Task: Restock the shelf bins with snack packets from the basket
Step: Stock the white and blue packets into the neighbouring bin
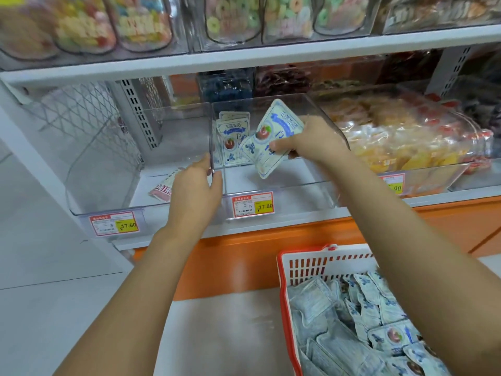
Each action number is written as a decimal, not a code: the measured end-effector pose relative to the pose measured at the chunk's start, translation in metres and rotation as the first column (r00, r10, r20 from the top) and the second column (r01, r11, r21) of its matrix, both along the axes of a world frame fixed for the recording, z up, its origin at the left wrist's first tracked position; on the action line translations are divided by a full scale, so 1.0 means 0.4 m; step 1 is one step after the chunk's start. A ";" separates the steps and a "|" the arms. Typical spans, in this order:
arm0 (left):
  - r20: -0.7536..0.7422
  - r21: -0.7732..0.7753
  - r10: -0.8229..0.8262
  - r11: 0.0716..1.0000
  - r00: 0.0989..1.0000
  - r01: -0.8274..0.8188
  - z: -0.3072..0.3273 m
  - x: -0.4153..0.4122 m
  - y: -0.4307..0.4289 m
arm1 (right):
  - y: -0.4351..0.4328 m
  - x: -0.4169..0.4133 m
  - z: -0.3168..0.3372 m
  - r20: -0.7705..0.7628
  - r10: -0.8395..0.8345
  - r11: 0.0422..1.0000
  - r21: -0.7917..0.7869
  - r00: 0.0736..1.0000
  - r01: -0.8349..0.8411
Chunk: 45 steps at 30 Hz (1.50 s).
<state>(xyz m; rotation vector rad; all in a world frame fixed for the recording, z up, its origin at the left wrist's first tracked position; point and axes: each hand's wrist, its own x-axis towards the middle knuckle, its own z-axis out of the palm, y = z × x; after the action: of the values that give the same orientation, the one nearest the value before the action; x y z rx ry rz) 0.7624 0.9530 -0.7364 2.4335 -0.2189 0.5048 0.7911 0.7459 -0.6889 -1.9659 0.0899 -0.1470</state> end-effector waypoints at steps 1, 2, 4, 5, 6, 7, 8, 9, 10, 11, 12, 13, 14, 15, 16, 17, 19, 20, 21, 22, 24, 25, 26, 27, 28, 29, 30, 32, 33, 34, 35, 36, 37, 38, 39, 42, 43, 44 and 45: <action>0.007 -0.006 -0.005 1.000 1.000 0.005 -0.001 0.005 0.000 | 0.011 0.050 -0.003 -0.024 -0.018 0.998 -0.064 1.000 0.016; 0.017 -0.013 -0.012 1.000 1.000 0.012 -0.004 0.009 0.001 | 0.024 0.096 -0.005 -0.040 -0.043 0.990 -0.135 0.998 0.037; 0.046 -0.021 -0.028 0.999 0.999 0.029 -0.009 0.013 0.003 | 0.054 0.170 -0.007 -0.071 -0.049 0.953 -0.303 0.996 0.025; 0.060 -0.025 -0.037 0.999 0.998 0.039 -0.011 0.015 0.006 | 0.072 0.201 -0.010 -0.109 -0.028 0.918 -0.396 0.994 -0.018; 0.069 -0.032 -0.043 0.998 0.997 0.045 -0.012 0.015 0.010 | 0.090 0.225 -0.015 -0.157 -0.001 0.880 -0.469 0.988 -0.074; 0.075 -0.044 -0.050 0.998 0.996 0.054 -0.014 0.015 0.013 | 0.106 0.247 -0.022 -0.195 0.024 0.847 -0.517 0.981 -0.123; 0.075 -0.052 -0.052 0.997 0.996 0.056 -0.016 0.016 0.015 | 0.118 0.265 -0.028 -0.216 0.032 0.830 -0.538 0.976 -0.147; 0.071 -0.056 -0.054 0.997 0.996 0.058 -0.018 0.017 0.017 | 0.129 0.284 -0.037 -0.235 0.035 0.820 -0.548 0.971 -0.162; 0.062 -0.060 -0.050 0.997 0.997 0.054 -0.021 0.020 0.017 | 0.140 0.299 -0.047 -0.241 0.030 0.819 -0.551 0.970 -0.162; 0.060 -0.065 -0.049 0.996 0.997 0.053 -0.023 0.022 0.019 | 0.147 0.318 -0.061 -0.250 0.026 0.813 -0.558 0.968 -0.166; 0.063 -0.073 -0.050 0.996 0.997 0.055 -0.025 0.026 0.020 | 0.151 0.329 -0.071 -0.242 0.015 0.809 -0.568 0.970 -0.155; 0.063 -0.089 -0.053 0.994 0.997 0.058 -0.026 0.029 0.020 | 0.149 0.343 -0.080 -0.249 -0.001 0.802 -0.579 0.969 -0.148; 0.058 -0.112 -0.051 0.992 0.997 0.057 -0.025 0.032 0.021 | 0.148 0.349 -0.087 -0.248 -0.002 0.798 -0.584 0.969 -0.148; 0.056 -0.134 -0.050 0.989 0.997 0.057 -0.024 0.033 0.022 | 0.145 0.360 -0.094 -0.261 -0.011 0.791 -0.593 0.965 -0.151; 0.057 -0.150 -0.050 0.987 0.997 0.058 -0.023 0.035 0.022 | 0.142 0.370 -0.098 -0.260 -0.028 0.790 -0.597 0.965 -0.138; 0.065 -0.160 -0.053 0.985 0.997 0.063 -0.022 0.035 0.022 | 0.140 0.379 -0.102 -0.261 -0.044 0.803 -0.583 0.964 -0.120; 0.094 -0.152 -0.057 0.986 0.994 0.071 -0.027 0.034 0.023 | 0.135 0.393 -0.111 -0.254 -0.078 0.846 -0.529 0.964 -0.071; 0.111 -0.141 -0.054 0.988 0.992 0.070 -0.030 0.034 0.022 | 0.133 0.396 -0.118 -0.242 -0.094 0.866 -0.499 0.966 -0.041; 0.124 -0.130 -0.049 0.989 0.991 0.066 -0.033 0.034 0.022 | 0.132 0.396 -0.126 -0.232 -0.107 0.882 -0.472 0.967 -0.015; 0.128 -0.120 -0.047 0.991 0.991 0.063 -0.036 0.036 0.022 | 0.131 0.394 -0.136 -0.223 -0.116 0.897 -0.443 0.968 0.005; 0.117 -0.102 -0.057 0.992 0.991 0.069 -0.040 0.040 0.023 | 0.129 0.388 -0.152 -0.200 -0.130 0.917 -0.398 0.971 0.041; 0.112 -0.090 -0.065 0.993 0.992 0.075 -0.044 0.042 0.024 | 0.128 0.383 -0.155 -0.189 -0.137 0.916 -0.398 0.972 0.051; 0.105 -0.074 -0.070 0.994 0.992 0.078 -0.048 0.044 0.026 | 0.126 0.373 -0.154 -0.175 -0.138 0.912 -0.407 0.975 0.057; 0.099 -0.060 -0.067 0.996 0.993 0.073 -0.051 0.043 0.026 | 0.124 0.360 -0.147 -0.160 -0.135 0.907 -0.418 0.978 0.057; 0.100 -0.047 -0.057 0.997 0.993 0.062 -0.053 0.040 0.024 | 0.121 0.341 -0.134 -0.130 -0.118 0.900 -0.433 0.984 0.050; 0.122 -0.036 -0.048 0.998 0.991 0.052 -0.053 0.031 0.021 | 0.118 0.317 -0.118 -0.088 -0.087 0.897 -0.441 0.992 0.040; 0.167 -0.026 -0.048 0.998 0.985 0.053 -0.051 0.019 0.016 | 0.113 0.288 -0.104 -0.041 -0.052 0.901 -0.433 0.998 0.029; 0.280 -0.007 -0.112 0.993 0.953 0.119 -0.041 -0.012 -0.004 | 0.097 0.213 -0.081 0.062 0.013 0.917 -0.399 0.998 0.013; 0.317 0.004 -0.170 0.984 0.933 0.178 -0.039 -0.029 -0.016 | 0.087 0.171 -0.075 0.117 0.042 0.912 -0.409 0.992 0.010; 0.328 0.013 -0.232 0.970 0.916 0.241 -0.043 -0.045 -0.030 | 0.076 0.123 -0.072 0.172 0.076 0.902 -0.432 0.982 0.006; 0.310 0.026 -0.290 0.955 0.905 0.296 -0.051 -0.062 -0.045 | 0.064 0.074 -0.077 0.230 0.111 0.892 -0.452 0.967 0.005; 0.274 0.048 -0.333 0.942 0.902 0.333 -0.064 -0.077 -0.061 | 0.050 0.024 -0.088 0.289 0.140 0.887 -0.461 0.947 0.009; 0.216 0.085 -0.366 0.931 0.905 0.356 -0.080 -0.092 -0.078 | 0.033 -0.024 -0.107 0.336 0.154 0.891 -0.453 0.929 0.016; 0.131 0.133 -0.389 0.918 0.912 0.373 -0.098 -0.107 -0.096 | 0.011 -0.070 -0.133 0.361 0.158 0.896 -0.444 0.919 0.021; 0.016 0.190 -0.401 0.901 0.916 0.391 -0.118 -0.122 -0.116 | -0.012 -0.112 -0.165 0.365 0.162 0.896 -0.444 0.917 0.019; -0.321 0.360 -0.344 0.818 0.882 0.450 -0.207 -0.149 -0.163 | -0.085 -0.209 -0.284 0.275 0.201 0.854 -0.520 0.940 -0.031; -0.401 0.371 -0.331 0.794 0.854 0.482 -0.233 -0.159 -0.172 | -0.107 -0.229 -0.330 0.195 0.208 0.824 -0.563 0.959 -0.065; -0.477 0.363 -0.332 0.769 0.814 0.526 -0.259 -0.169 -0.177 | -0.126 -0.245 -0.377 0.095 0.207 0.793 -0.599 0.974 -0.110; -0.540 0.349 -0.342 0.741 0.769 0.574 -0.278 -0.178 -0.180 | -0.145 -0.257 -0.426 -0.015 0.199 0.769 -0.617 0.980 -0.165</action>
<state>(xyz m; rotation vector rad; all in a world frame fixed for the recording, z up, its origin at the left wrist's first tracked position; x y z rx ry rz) 0.6912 0.8809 -0.8477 2.7520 -0.8383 -0.4028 0.6882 0.6880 -0.8592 -2.6154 -0.2145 -0.1052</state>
